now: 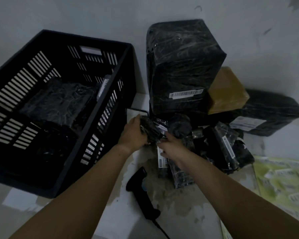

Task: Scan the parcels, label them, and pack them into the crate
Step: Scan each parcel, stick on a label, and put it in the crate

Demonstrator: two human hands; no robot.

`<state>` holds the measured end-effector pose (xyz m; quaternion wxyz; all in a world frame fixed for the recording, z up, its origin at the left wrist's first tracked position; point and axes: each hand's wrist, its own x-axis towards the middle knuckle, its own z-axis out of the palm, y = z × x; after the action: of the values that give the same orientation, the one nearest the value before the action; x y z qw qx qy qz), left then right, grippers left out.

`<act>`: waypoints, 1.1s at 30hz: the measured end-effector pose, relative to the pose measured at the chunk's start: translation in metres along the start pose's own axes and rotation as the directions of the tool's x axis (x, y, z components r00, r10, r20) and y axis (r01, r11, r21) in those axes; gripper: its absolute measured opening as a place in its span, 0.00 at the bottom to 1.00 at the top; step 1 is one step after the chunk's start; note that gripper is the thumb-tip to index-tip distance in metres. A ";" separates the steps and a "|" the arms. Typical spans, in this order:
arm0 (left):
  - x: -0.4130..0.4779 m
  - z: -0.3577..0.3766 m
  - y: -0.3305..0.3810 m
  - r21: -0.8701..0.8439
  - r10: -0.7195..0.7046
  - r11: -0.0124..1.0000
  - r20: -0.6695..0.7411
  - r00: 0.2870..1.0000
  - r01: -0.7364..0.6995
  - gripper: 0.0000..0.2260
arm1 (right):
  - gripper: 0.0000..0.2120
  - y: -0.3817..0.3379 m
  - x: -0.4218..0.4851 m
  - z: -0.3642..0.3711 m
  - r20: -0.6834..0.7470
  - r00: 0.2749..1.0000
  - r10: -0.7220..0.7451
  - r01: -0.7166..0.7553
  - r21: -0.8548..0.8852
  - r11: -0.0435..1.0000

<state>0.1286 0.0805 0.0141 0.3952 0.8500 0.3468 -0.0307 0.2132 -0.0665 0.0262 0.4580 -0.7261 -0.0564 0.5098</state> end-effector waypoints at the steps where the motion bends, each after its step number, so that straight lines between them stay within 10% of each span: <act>1: 0.002 0.000 -0.002 -0.009 0.002 1.000 0.021 1.000 -0.002 0.33 | 0.32 -0.003 0.002 0.003 0.011 1.000 -0.011 0.011 0.003 1.000; 8: -0.032 0.010 -0.003 -0.105 -0.066 0.992 -0.021 0.998 0.063 0.38 | 0.25 0.013 -0.008 0.003 -0.014 1.000 -0.020 0.022 0.150 0.988; 13: -0.083 0.022 0.004 -0.427 -0.085 0.903 -0.055 0.995 0.054 0.13 | 0.13 0.037 -0.070 -0.027 -0.104 0.988 -0.111 0.133 0.237 0.963; 23: -0.152 0.035 -0.023 -0.726 -0.155 0.683 -0.037 0.987 0.080 0.18 | 0.17 0.143 -0.092 -0.001 -0.048 0.994 -0.093 0.084 -0.155 0.984; 33: -0.171 0.010 -0.046 -0.736 -0.165 0.677 -0.129 0.978 0.017 0.17 | 0.42 0.172 -0.043 0.074 0.109 0.965 -0.240 0.251 -0.656 0.711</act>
<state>-0.0267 -0.0027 0.0336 0.6655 0.6022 0.4071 0.1694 0.0678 -0.1434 -0.0733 0.2325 -0.8232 -0.3335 0.3962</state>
